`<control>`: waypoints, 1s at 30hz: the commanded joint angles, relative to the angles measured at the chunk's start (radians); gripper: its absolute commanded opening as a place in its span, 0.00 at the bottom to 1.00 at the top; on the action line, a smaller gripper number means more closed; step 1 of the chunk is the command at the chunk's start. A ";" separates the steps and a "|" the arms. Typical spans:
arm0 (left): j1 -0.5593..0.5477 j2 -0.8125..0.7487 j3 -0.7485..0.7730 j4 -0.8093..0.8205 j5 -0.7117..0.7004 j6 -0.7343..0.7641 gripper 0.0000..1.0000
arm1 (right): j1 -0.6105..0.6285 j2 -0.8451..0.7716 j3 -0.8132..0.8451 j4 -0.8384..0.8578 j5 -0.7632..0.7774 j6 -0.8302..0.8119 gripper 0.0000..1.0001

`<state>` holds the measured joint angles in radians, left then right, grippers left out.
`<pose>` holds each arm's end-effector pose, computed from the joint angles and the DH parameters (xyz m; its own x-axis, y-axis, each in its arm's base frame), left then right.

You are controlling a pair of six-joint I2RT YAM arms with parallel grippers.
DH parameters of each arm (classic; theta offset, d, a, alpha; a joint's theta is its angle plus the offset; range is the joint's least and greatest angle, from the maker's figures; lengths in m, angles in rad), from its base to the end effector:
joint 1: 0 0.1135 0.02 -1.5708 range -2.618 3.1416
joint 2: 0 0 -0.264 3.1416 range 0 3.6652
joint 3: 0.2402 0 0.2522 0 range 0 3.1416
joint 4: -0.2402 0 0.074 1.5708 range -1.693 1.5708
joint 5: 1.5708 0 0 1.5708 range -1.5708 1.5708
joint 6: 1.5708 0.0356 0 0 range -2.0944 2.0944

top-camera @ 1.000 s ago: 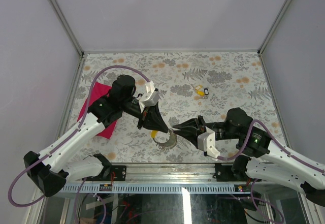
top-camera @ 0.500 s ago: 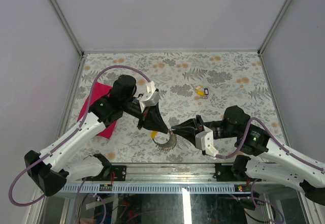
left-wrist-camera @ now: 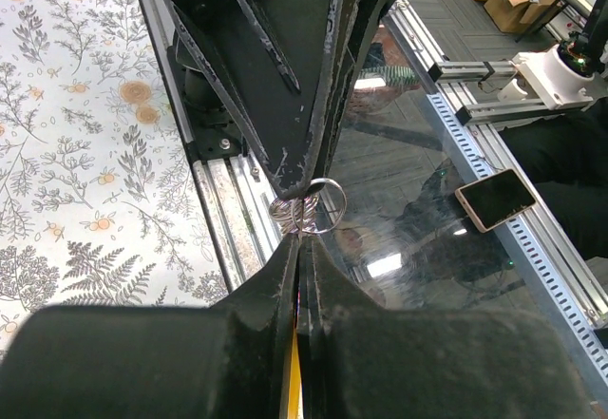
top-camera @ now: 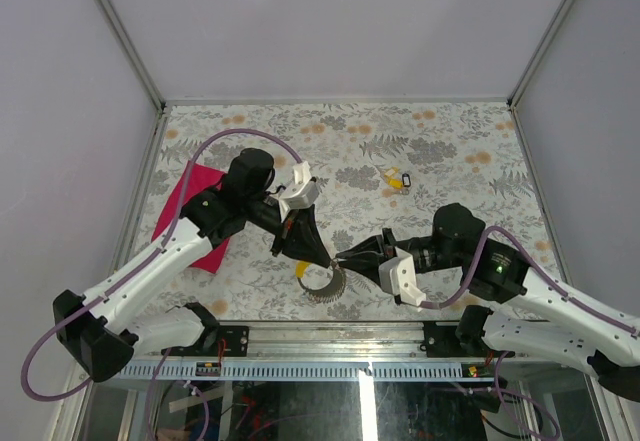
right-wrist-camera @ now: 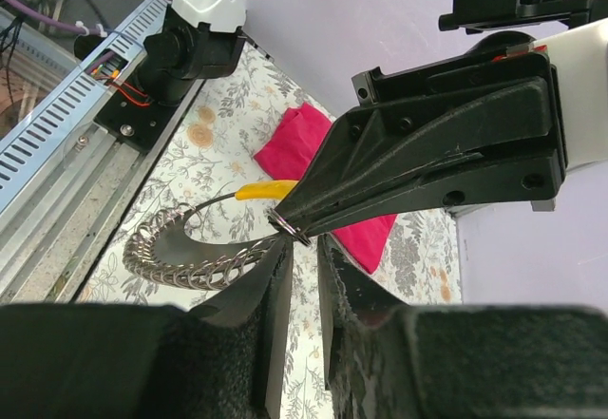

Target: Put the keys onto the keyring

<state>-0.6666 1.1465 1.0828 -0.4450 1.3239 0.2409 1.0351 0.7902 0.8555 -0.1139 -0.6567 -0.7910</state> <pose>0.1609 -0.1705 0.3581 -0.1769 0.2133 -0.9608 0.8844 -0.3939 -0.2503 0.0716 0.1631 0.3720 0.6882 0.0560 -0.7234 -0.7154 -0.1141 -0.6894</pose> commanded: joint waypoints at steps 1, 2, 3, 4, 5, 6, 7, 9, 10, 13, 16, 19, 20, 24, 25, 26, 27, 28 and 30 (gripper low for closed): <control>0.006 0.010 0.045 0.030 -0.015 0.024 0.00 | 0.011 0.016 0.053 -0.032 -0.112 0.004 0.23; 0.007 0.013 0.046 0.024 -0.015 0.026 0.00 | 0.011 0.019 0.055 -0.038 -0.116 0.004 0.23; 0.007 0.016 0.049 0.013 -0.014 0.030 0.00 | 0.011 0.020 0.056 -0.043 -0.121 0.004 0.23; 0.006 0.020 0.051 0.004 -0.011 0.036 0.00 | 0.012 0.021 0.056 -0.046 -0.123 0.004 0.23; 0.007 0.023 0.056 -0.005 -0.009 0.042 0.00 | 0.012 0.021 0.055 -0.048 -0.126 0.004 0.24; 0.007 0.028 0.059 -0.010 -0.006 0.047 0.00 | 0.012 0.022 0.054 -0.050 -0.128 0.004 0.26; 0.007 0.032 0.061 -0.014 -0.005 0.049 0.00 | 0.011 0.021 0.053 -0.053 -0.131 0.003 0.27; 0.007 0.038 0.064 -0.020 -0.005 0.051 0.00 | 0.012 0.021 0.052 -0.056 -0.137 0.003 0.29; 0.007 0.040 0.066 -0.022 -0.005 0.051 0.00 | 0.011 0.022 0.053 -0.060 -0.141 0.002 0.29; 0.007 0.046 0.067 -0.023 -0.006 0.050 0.00 | 0.011 0.031 0.057 -0.069 -0.156 -0.003 0.29; 0.007 0.050 0.069 -0.025 -0.005 0.050 0.00 | 0.011 0.038 0.060 -0.072 -0.168 -0.002 0.25; 0.007 0.050 0.066 -0.031 -0.009 0.053 0.00 | 0.011 0.042 0.057 -0.073 -0.172 -0.002 0.20; 0.006 0.051 0.067 -0.033 -0.010 0.052 0.00 | 0.011 0.041 0.058 -0.071 -0.173 0.001 0.18; 0.007 0.049 0.065 -0.035 -0.008 0.055 0.00 | 0.011 0.039 0.052 -0.057 -0.158 0.002 0.17; 0.007 0.048 0.066 -0.035 -0.006 0.055 0.00 | 0.011 0.032 0.047 -0.048 -0.146 -0.001 0.18; 0.007 0.050 0.067 -0.035 -0.005 0.056 0.00 | 0.011 0.025 0.039 -0.036 -0.132 -0.002 0.20; 0.006 0.050 0.066 -0.036 -0.005 0.056 0.00 | 0.012 0.017 0.034 -0.021 -0.116 0.000 0.22; 0.007 0.050 0.066 -0.037 -0.004 0.057 0.00 | 0.011 0.009 0.031 -0.004 -0.102 -0.002 0.24; 0.007 0.050 0.066 -0.037 -0.002 0.057 0.00 | 0.011 -0.010 0.028 0.011 -0.079 -0.005 0.32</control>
<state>-0.6655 1.2026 1.1145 -0.5171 1.3087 0.2836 1.0409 0.8246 0.8722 -0.1894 -0.7723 -0.8005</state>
